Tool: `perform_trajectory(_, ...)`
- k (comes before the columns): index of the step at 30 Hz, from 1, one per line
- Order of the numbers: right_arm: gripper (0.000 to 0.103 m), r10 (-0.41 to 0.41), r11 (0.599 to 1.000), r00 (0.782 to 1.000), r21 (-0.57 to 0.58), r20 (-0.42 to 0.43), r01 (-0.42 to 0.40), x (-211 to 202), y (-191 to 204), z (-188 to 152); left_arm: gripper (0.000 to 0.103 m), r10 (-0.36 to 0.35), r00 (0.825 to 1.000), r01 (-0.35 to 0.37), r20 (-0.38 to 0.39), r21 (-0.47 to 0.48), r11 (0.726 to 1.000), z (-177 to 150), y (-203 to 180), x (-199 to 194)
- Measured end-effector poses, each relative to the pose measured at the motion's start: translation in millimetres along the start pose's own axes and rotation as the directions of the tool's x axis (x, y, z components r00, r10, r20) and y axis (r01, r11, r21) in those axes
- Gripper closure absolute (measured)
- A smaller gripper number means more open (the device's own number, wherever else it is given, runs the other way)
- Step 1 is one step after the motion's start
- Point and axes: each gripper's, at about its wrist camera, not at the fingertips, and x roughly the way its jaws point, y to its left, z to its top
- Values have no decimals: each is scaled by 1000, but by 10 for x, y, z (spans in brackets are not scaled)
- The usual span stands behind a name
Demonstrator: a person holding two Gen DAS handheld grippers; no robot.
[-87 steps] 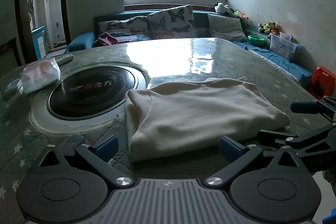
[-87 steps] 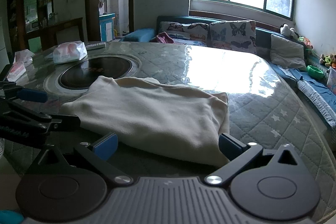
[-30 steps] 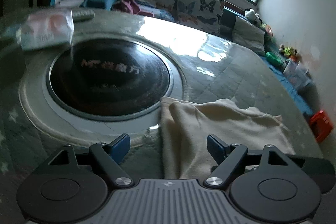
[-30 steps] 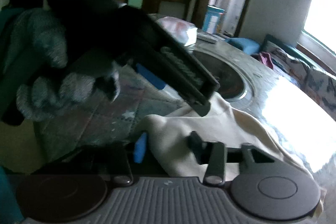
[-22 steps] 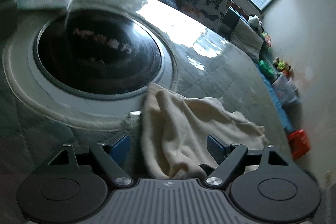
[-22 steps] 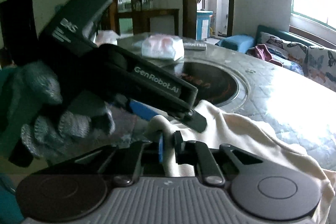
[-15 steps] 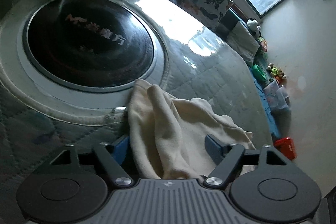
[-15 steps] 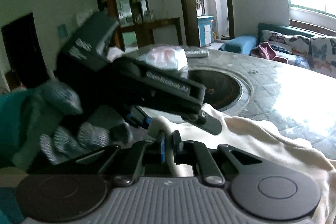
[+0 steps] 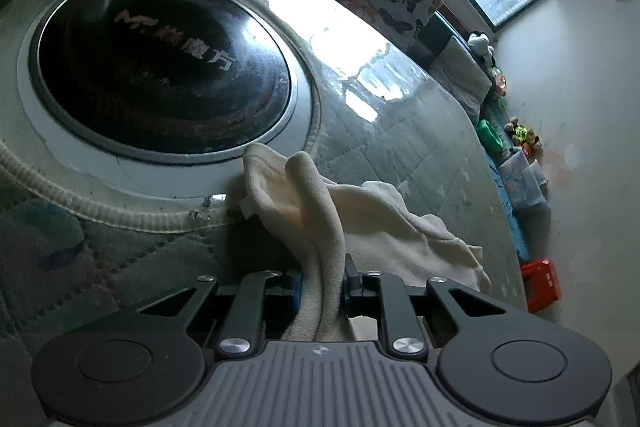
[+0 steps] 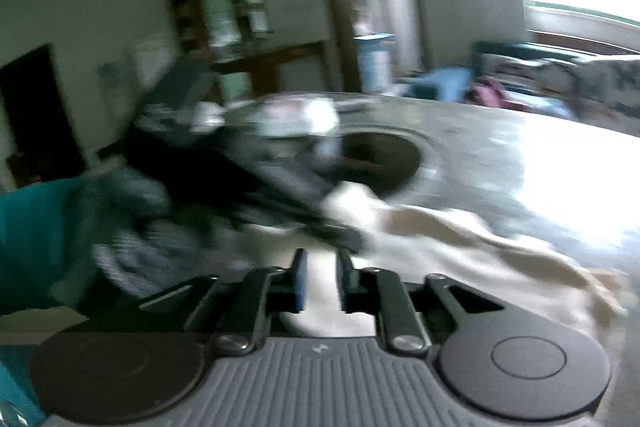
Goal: Fold clothes
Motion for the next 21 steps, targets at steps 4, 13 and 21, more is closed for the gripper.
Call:
perform_trajectory(4, 65, -222, 969, 975, 108, -25, 223, -162, -519, -109, 84, 14, 1000, -14, 2, 34, 999, 7, -30, 16)
perform_trajectory(13, 48, -322, 858, 944, 402, -68, 321, -248, -1422, -347, 83, 56, 998, -58, 17, 109, 992, -11, -128, 36)
perform_trajectory(21, 88, -293, 892, 955, 347, -45, 290, -134, -1162, -284, 84, 87, 996, -91, 35, 166, 982, -12, -268, 48)
